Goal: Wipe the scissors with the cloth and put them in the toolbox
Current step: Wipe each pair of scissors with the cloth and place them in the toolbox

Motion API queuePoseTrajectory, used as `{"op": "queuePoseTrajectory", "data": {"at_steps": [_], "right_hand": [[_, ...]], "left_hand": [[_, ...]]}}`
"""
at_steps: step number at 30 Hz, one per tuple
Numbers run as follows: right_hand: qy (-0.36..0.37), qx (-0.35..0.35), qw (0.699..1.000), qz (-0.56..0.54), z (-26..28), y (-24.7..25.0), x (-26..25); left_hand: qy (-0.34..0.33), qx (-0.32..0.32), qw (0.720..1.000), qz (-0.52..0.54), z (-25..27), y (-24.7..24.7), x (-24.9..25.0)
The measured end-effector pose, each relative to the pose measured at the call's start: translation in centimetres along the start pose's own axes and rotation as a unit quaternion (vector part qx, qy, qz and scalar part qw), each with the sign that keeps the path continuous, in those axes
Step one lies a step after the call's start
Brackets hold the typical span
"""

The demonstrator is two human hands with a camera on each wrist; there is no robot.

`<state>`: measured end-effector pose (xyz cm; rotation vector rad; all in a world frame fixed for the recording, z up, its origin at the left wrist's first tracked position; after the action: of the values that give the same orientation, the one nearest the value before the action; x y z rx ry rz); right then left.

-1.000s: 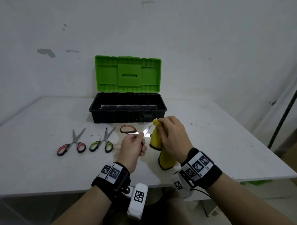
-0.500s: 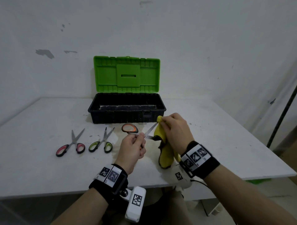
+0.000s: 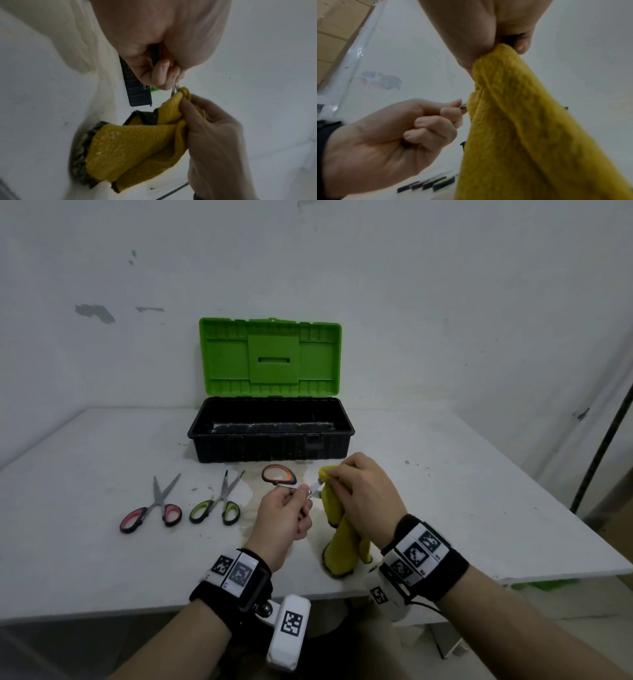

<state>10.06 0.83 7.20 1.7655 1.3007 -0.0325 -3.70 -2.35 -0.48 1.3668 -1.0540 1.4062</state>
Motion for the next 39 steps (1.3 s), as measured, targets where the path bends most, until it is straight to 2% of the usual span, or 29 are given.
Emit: {"op": "queuePoseTrajectory", "data": {"at_steps": [5,8,12,17,19,23,26,29,31,35,39], "right_hand": [[-0.106,0.041,0.993,-0.022,-1.6,2.7,3.1],[-0.075,0.036,0.996,-0.023,-1.0,3.1,2.3],[0.009,-0.034,0.999,-0.003,0.3,0.8,0.0],[0.031,-0.073,0.996,0.051,0.5,-0.7,0.7],[0.009,-0.060,0.998,0.029,0.4,-0.3,1.0],[-0.065,0.027,0.998,-0.001,-0.5,1.9,2.7],[-0.048,0.067,0.996,-0.018,-0.4,2.8,2.0],[0.023,0.048,0.998,-0.018,0.5,1.7,-0.8],[0.040,0.023,0.999,-0.010,0.9,0.4,-1.5],[0.020,0.028,0.999,-0.004,0.7,-0.3,-0.4],[-0.060,0.073,0.995,-0.030,-0.9,1.7,2.3]], "left_hand": [[0.029,-0.020,0.999,0.024,-0.2,0.4,-0.6],[0.052,-0.022,0.997,0.058,-0.5,0.5,-1.1],[0.062,-0.030,0.995,0.067,-0.3,-0.2,-1.5],[0.034,-0.019,0.999,0.020,0.2,-0.6,-1.4],[0.014,-0.017,1.000,0.009,0.2,-0.4,-1.0],[-0.016,-0.003,1.000,-0.027,-0.2,0.2,-0.2],[-0.030,0.015,0.999,-0.038,-0.5,0.6,0.1],[-0.032,0.017,0.999,-0.029,-0.5,0.5,0.1],[-0.038,0.004,0.999,-0.026,-0.4,0.0,0.4],[-0.038,-0.008,0.999,-0.018,-0.2,-0.4,0.4],[-0.032,-0.010,0.999,-0.019,-0.1,0.1,0.1]]}}
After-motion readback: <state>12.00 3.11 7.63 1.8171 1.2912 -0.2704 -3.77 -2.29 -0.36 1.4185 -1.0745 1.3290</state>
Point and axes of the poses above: each hand's wrist, its own z-axis away from the middle knuckle, its own y-axis out of the back of the hand, x = y × z, the point moved 6 cm from there along -z, towards the middle knuckle, and after that the axes turned 15 degrees about -z, right-handed, at the moved point
